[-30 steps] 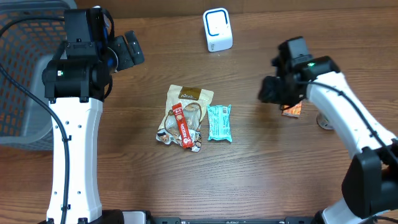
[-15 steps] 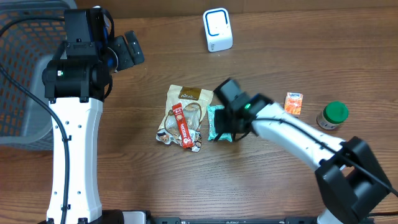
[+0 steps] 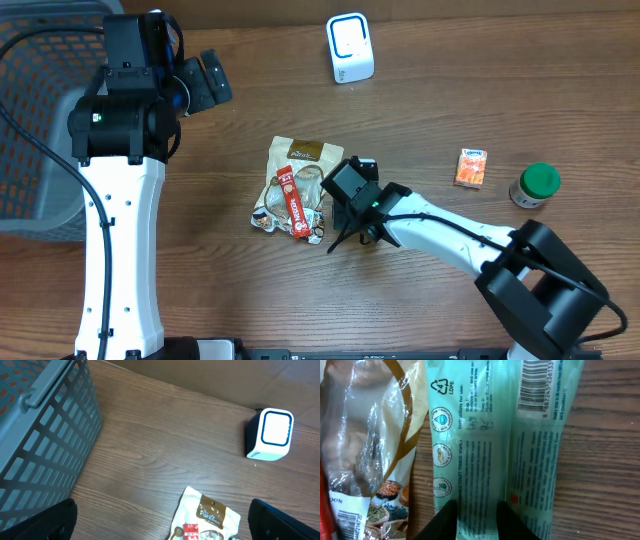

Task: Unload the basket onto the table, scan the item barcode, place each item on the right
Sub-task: 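Release the pack and move the right gripper left to the teal wipes, then grasp the teal wet-wipes pack with the right gripper and drag it right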

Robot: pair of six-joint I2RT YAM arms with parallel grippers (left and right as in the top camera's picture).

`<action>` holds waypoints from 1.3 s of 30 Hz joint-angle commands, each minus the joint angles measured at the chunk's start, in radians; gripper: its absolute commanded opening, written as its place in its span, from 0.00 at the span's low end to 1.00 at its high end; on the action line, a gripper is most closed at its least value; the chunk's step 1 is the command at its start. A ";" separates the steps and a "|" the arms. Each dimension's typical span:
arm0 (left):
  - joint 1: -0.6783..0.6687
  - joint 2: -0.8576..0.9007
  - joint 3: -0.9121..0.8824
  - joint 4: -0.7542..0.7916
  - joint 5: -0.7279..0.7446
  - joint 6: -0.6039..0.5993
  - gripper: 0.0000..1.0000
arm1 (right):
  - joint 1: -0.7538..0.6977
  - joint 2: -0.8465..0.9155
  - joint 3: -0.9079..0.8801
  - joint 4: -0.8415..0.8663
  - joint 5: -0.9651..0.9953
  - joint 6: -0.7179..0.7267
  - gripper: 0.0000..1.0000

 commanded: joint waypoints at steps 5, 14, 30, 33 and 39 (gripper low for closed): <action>0.000 -0.015 0.016 0.003 -0.002 0.019 1.00 | 0.003 0.085 -0.011 0.005 0.014 0.037 0.27; 0.000 -0.015 0.016 0.003 -0.002 0.019 1.00 | -0.033 0.038 0.068 -0.161 0.014 -0.081 0.43; 0.000 -0.015 0.016 0.003 -0.002 0.019 1.00 | -0.198 0.001 0.222 -0.453 -0.099 -0.417 0.48; 0.000 -0.015 0.016 0.003 -0.002 0.019 1.00 | -0.209 -0.013 0.285 -0.477 -0.130 -0.429 0.49; 0.000 -0.015 0.016 0.003 -0.002 0.019 1.00 | -0.216 -0.017 0.311 -0.505 -0.116 -0.423 0.58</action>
